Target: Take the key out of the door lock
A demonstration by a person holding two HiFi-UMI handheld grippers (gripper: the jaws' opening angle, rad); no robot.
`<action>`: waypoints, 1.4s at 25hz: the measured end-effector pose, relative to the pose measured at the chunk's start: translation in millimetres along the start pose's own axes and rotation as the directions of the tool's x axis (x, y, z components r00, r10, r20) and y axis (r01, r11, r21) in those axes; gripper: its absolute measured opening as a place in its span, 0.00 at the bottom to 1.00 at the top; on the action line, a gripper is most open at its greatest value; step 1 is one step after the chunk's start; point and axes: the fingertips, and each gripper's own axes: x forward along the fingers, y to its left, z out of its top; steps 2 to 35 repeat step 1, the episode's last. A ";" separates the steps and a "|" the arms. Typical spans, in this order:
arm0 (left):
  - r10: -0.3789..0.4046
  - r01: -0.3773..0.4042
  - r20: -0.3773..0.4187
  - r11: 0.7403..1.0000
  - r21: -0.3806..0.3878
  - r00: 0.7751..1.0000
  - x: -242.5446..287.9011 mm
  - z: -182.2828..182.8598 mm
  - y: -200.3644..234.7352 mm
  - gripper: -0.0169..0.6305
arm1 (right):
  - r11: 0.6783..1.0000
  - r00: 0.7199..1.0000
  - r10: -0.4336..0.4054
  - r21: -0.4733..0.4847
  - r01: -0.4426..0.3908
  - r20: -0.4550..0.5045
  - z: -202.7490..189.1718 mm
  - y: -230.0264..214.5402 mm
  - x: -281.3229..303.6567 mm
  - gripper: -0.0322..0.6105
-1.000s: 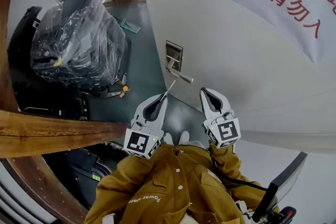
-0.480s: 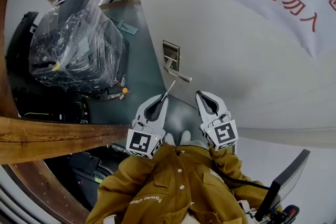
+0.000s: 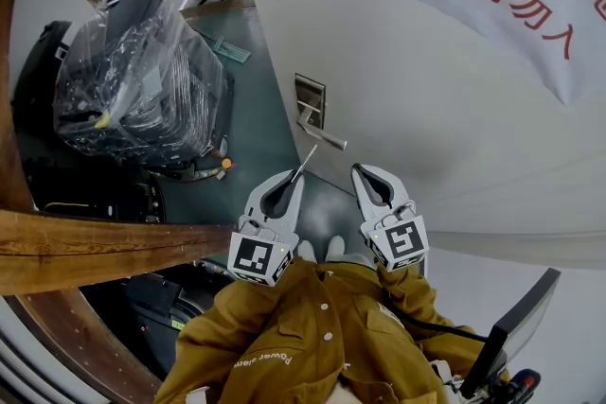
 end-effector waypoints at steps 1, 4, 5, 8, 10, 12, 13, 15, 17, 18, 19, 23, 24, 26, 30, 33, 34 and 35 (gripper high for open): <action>0.001 -0.001 0.001 1.000 0.000 1.000 -0.1 0.4 0.5 0.06 | 1.000 1.000 0.002 -0.001 -0.002 0.002 0.6 0.5 0.4 0.06; 0.001 -0.001 0.001 1.000 0.000 1.000 -0.1 0.4 0.5 0.06 | 1.000 1.000 0.002 -0.001 -0.002 0.002 0.6 0.5 0.4 0.06; 0.001 -0.001 0.001 1.000 0.000 1.000 -0.1 0.4 0.5 0.06 | 1.000 1.000 0.002 -0.001 -0.002 0.002 0.6 0.5 0.4 0.06; 0.001 -0.001 0.001 1.000 0.000 1.000 -0.1 0.4 0.5 0.06 | 1.000 1.000 0.002 -0.001 -0.002 0.002 0.6 0.5 0.4 0.06; 0.001 -0.001 0.001 1.000 0.000 1.000 -0.1 0.4 0.5 0.06 | 1.000 1.000 0.002 -0.001 -0.002 0.002 0.6 0.5 0.4 0.06; 0.001 -0.001 0.001 1.000 0.000 1.000 -0.1 0.4 0.5 0.06 | 1.000 1.000 0.002 -0.001 -0.002 0.002 0.6 0.5 0.4 0.06; 0.001 -0.001 0.001 1.000 0.000 1.000 -0.1 0.4 0.5 0.06 | 1.000 1.000 0.002 -0.001 -0.002 0.002 0.6 0.5 0.4 0.06; 0.001 -0.001 0.001 1.000 0.000 1.000 -0.1 0.4 0.5 0.06 | 1.000 1.000 0.002 -0.001 -0.002 0.002 0.6 0.5 0.4 0.06; 0.001 -0.001 0.001 1.000 0.000 1.000 -0.1 0.4 0.5 0.06 | 1.000 1.000 0.002 -0.001 -0.002 0.002 0.6 0.5 0.4 0.06; 0.001 -0.001 0.001 1.000 0.000 1.000 -0.1 0.4 0.5 0.06 | 1.000 1.000 0.002 -0.001 -0.002 0.002 0.6 0.5 0.4 0.06; 0.001 -0.001 0.001 1.000 0.000 1.000 -0.1 0.4 0.5 0.06 | 1.000 1.000 0.002 -0.001 -0.002 0.002 0.6 0.5 0.4 0.06; 0.001 -0.001 0.001 1.000 0.000 1.000 -0.1 0.4 0.5 0.06 | 1.000 1.000 0.002 -0.001 -0.002 0.002 0.6 0.5 0.4 0.06; 0.001 -0.001 0.001 1.000 0.000 1.000 -0.1 0.4 0.5 0.06 | 1.000 1.000 0.002 -0.001 -0.002 0.002 0.6 0.5 0.4 0.06; 0.001 -0.001 0.001 1.000 0.000 1.000 -0.1 0.4 0.5 0.06 | 1.000 1.000 0.002 -0.001 -0.002 0.002 0.6 0.5 0.4 0.06; 0.001 -0.001 0.001 1.000 0.000 1.000 -0.1 0.4 0.5 0.06 | 1.000 1.000 0.002 -0.001 -0.002 0.002 0.6 0.5 0.4 0.06; 0.001 -0.001 0.001 1.000 0.000 1.000 -0.1 0.4 0.5 0.06 | 1.000 1.000 0.002 -0.001 -0.002 0.002 0.6 0.5 0.4 0.06; 0.001 -0.001 0.001 1.000 0.000 1.000 -0.1 0.4 0.5 0.06 | 1.000 1.000 0.002 -0.001 -0.002 0.002 0.6 0.5 0.4 0.06; 0.001 -0.001 0.001 1.000 0.000 1.000 -0.1 0.4 0.5 0.06 | 1.000 1.000 0.002 -0.001 -0.002 0.002 0.6 0.5 0.4 0.06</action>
